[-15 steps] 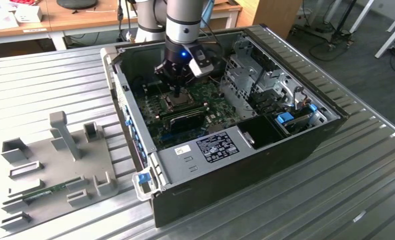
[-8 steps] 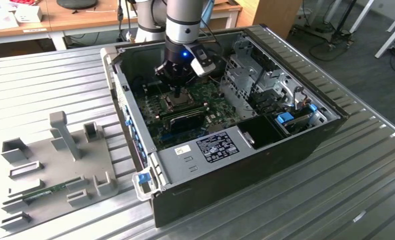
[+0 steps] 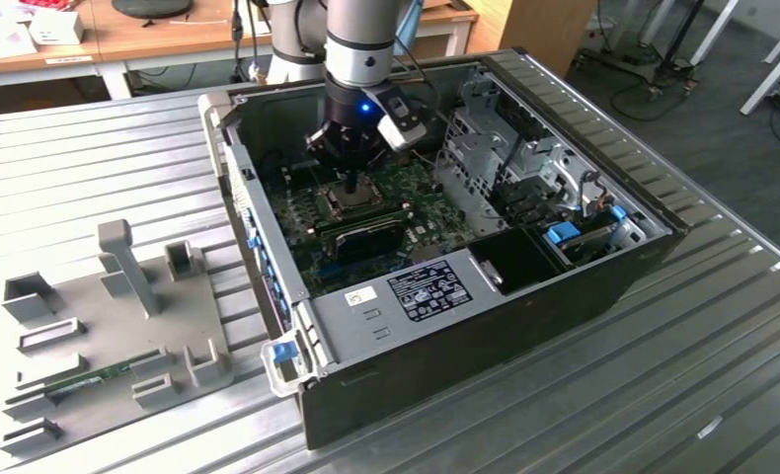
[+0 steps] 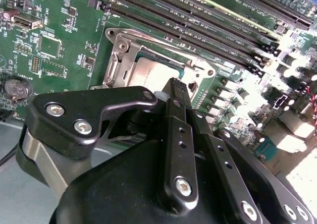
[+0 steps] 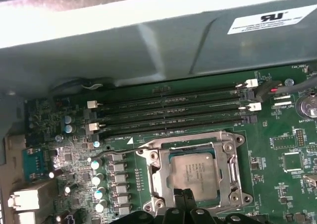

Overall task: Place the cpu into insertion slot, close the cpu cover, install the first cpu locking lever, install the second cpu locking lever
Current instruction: 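Close the cpu cover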

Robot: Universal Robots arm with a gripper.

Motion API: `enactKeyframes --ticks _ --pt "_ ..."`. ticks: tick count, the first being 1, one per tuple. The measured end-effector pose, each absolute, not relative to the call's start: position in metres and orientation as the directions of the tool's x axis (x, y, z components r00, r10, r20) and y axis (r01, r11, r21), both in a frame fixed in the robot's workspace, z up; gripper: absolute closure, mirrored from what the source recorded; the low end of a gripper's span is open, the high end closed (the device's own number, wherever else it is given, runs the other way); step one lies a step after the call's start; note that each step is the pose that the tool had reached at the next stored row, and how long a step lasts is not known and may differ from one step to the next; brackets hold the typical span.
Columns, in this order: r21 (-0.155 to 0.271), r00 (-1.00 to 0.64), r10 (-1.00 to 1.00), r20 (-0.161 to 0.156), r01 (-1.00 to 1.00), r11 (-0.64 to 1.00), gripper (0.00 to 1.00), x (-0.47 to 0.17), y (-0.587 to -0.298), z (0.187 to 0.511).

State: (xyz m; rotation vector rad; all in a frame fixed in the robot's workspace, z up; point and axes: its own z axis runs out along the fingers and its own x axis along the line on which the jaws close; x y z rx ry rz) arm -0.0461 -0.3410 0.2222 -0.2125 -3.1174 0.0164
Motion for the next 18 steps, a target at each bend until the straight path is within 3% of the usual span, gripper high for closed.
enactKeyframes --ticks 4,18 --pt "-0.008 -0.992 0.129 -0.009 0.129 0.992 0.90 -0.048 -0.341 0.221" --pt "-0.008 -0.998 0.067 -0.012 0.067 0.998 0.90 -0.058 -0.341 0.215"
